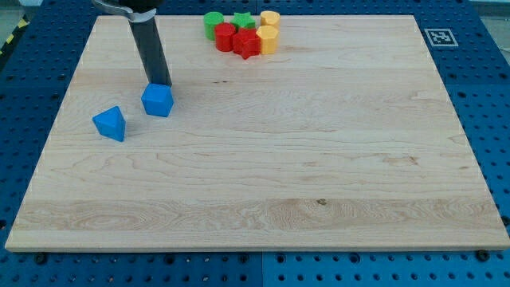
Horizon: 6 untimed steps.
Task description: Move the blue triangle towards down
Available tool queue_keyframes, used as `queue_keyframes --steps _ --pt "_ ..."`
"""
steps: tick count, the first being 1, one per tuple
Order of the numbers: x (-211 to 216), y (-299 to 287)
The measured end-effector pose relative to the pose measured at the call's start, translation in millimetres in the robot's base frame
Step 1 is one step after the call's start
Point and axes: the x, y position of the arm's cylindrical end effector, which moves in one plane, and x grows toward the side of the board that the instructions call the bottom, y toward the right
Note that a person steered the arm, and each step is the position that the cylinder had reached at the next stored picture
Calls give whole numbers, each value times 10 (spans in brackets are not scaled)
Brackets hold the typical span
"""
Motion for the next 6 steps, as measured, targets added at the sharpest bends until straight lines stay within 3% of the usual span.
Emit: queue_keyframes --steps 1,2,3,4,5,6 --pt "-249 -276" --pt "-325 -1066" --pt "110 -1349" --pt "646 -912" --pt "828 71" --pt "822 4"
